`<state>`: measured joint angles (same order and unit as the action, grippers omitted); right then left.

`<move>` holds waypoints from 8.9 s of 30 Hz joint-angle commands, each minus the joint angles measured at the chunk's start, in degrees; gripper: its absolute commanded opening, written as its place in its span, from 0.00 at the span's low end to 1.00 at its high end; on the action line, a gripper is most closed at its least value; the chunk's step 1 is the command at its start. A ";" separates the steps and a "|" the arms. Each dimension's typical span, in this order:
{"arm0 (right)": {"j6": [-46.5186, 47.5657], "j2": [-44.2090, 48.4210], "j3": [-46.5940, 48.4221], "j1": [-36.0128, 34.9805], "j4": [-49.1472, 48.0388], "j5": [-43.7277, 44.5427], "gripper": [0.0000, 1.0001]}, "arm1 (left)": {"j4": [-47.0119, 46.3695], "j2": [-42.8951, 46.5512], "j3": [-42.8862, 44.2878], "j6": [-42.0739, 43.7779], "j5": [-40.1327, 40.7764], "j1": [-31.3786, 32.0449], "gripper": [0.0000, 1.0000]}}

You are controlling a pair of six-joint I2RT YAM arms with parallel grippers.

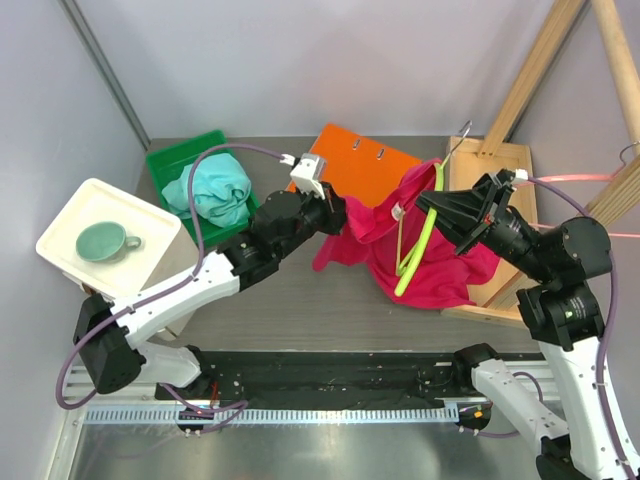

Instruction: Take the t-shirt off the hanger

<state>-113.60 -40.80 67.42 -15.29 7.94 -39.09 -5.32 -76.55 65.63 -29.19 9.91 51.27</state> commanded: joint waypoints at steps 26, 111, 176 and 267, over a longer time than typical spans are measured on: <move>-16.21 4.06 4.48 -0.27 1.38 11.32 0.02 | -10.78 -17.92 4.06 -8.69 -7.19 1.03 0.00; 41.18 -29.86 35.59 -5.19 21.41 88.04 0.01 | 14.37 18.71 -19.31 -16.25 5.20 18.69 0.00; 43.55 -23.11 35.07 -4.22 44.44 86.65 0.96 | 16.75 25.06 -22.30 -16.78 8.55 19.75 0.00; 83.98 1.42 10.89 -4.31 28.62 13.60 1.00 | 51.37 25.41 -24.84 -32.68 15.22 13.07 0.93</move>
<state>-29.28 -40.01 78.22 -19.75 39.79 -24.97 43.70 -49.98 41.19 -55.94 23.16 64.47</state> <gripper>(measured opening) 0.996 0.822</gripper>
